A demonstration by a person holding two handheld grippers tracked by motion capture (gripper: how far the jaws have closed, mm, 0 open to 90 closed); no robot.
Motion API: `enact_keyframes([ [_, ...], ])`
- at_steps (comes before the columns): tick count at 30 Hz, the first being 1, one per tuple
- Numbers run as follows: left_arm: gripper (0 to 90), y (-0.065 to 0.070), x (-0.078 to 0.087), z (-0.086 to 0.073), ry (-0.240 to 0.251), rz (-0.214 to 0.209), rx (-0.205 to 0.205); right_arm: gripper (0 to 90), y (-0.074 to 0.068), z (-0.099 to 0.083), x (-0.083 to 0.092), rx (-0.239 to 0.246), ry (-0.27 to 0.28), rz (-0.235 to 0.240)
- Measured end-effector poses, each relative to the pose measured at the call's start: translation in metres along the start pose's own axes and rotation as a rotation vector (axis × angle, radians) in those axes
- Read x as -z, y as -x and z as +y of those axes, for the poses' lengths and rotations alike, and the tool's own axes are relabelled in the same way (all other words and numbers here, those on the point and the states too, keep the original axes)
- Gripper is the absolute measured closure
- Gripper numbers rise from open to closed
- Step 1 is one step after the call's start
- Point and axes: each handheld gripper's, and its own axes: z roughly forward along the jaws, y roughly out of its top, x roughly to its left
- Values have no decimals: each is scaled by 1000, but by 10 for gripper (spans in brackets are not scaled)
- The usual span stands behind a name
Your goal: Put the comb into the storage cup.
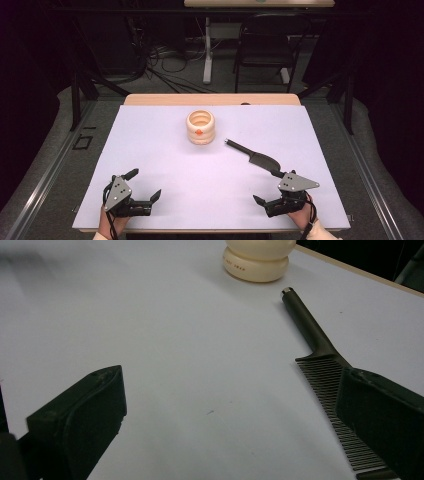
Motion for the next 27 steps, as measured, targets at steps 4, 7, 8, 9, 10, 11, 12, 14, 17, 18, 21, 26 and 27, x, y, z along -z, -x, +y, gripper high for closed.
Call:
enact_keyframes([
  [4,1,0,1,0,-5,1,4,0,-1,2,-4,10,-4,13],
  [7,1,-1,1,0,-11,-5,18,0,-1,3,-6,2,-9,24],
  [8,1,-1,2,-1,-8,-2,23,0,0,4,-7,0,-14,30],
  [9,1,-2,2,-1,-7,1,22,0,0,5,-10,-2,-19,32],
  [10,2,-2,3,-1,-10,0,24,0,0,5,-11,1,-23,29],
  [11,1,-2,3,-1,-10,0,24,0,0,5,-11,1,-23,29],
  [12,1,-2,3,-1,-13,2,25,0,1,7,-14,-7,-29,32],
  [14,2,-3,3,-2,-13,3,26,0,1,8,-17,-7,-37,29],
  [17,2,-2,4,-2,-10,10,19,0,2,9,-20,-9,-46,25],
  [18,2,-2,3,-2,-10,11,19,0,2,10,-21,-12,-52,21],
  [21,2,-2,3,-1,-9,10,16,0,3,12,-23,-10,-53,22],
  [26,2,-2,2,-1,-9,11,4,0,6,17,-31,-13,-60,34],
  [27,2,-3,2,-1,-9,9,3,0,6,18,-33,-13,-63,33],
])
